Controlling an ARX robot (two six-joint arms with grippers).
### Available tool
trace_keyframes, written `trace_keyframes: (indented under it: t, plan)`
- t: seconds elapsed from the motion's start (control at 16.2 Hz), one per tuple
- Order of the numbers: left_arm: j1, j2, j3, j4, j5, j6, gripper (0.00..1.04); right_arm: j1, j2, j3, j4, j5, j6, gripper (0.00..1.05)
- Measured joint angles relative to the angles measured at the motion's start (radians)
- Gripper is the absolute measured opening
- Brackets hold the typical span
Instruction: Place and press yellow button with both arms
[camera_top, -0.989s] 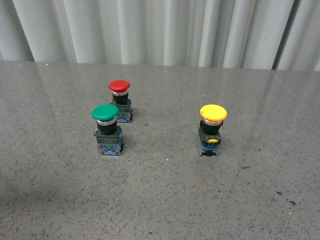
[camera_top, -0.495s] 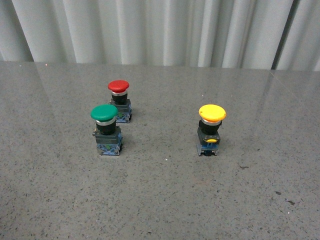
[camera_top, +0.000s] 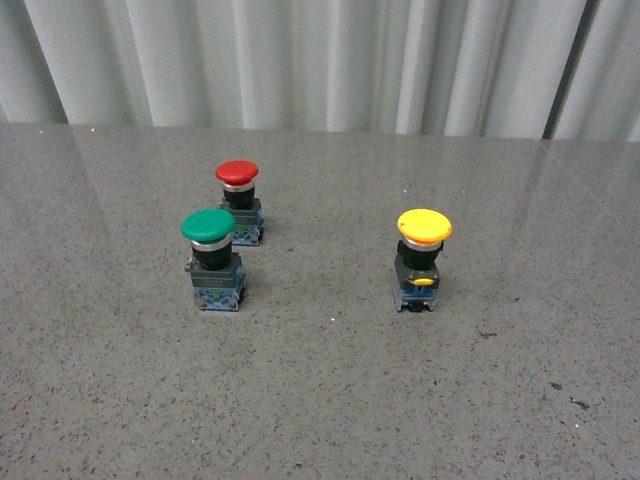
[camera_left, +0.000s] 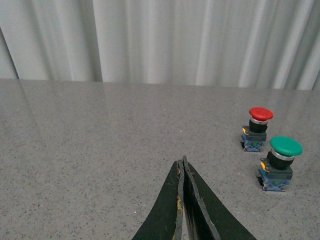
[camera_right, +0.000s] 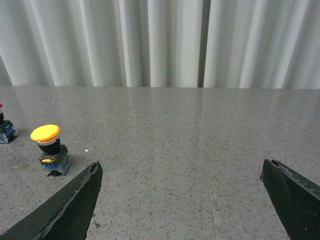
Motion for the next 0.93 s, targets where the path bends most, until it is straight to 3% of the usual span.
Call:
trace_keyframes:
  t: [0.8,0.93]
  plan:
    - [0.001,-0.215,-0.037,-0.155,0.000,0.000,0.04,0.000,0.000,0.000,0.000,0.000,0.000,0.98]
    - [0.001,-0.377,-0.037,-0.333,0.000,0.000,0.04,0.000,0.000,0.000,0.000,0.000,0.000,0.98]
